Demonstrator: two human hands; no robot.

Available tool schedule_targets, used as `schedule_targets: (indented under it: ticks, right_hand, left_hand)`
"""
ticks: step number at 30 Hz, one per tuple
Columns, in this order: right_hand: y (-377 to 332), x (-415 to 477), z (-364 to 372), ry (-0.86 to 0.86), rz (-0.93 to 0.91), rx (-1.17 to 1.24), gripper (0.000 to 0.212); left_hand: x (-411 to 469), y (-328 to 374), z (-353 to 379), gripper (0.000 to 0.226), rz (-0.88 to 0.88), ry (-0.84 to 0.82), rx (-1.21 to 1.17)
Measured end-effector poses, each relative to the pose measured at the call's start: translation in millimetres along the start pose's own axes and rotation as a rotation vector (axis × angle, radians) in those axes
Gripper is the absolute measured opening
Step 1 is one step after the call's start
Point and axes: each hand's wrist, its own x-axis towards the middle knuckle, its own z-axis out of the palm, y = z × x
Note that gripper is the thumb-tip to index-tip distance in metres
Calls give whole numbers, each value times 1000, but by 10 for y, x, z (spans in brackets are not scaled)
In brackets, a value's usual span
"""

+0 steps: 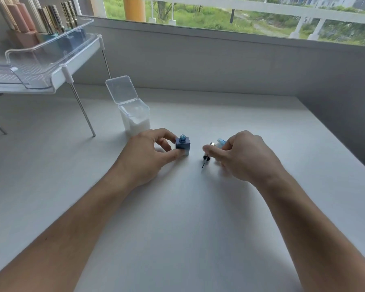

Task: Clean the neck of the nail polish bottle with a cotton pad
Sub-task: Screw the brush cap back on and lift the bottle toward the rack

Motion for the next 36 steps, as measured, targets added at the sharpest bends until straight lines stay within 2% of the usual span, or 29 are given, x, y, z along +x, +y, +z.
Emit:
schedule_targets:
  ticks: [4,9,15,19,25,32,36]
  right_hand:
    - [-36,26,15,-47,38,48,50]
    - [-90,61,80,-31,67,57,55]
    - [-160,72,64,-31,77,31,35]
    - [-126,59,7,-66,86,109,45]
    - [-74,-6,-178,-106,-21,330,35]
    - [34,87,-256,67,-226,521,36]
    - [40,70,-251,102,-286,609,29]
  left_hand:
    - [-4,5,-4,24,-5,1,-8]
    - [-12,15,0,24,-9,-6,-23]
    - [-15,9,1,24,-8,4,-11]
    - [-18,13,-5,23,-7,18,-14]
    - [-57,57,-25,19,-59,-16,-79]
    - [-79,94,-65,16,-10,-26,-59]
    - [-93,125,-60,15,45,-17,-60]
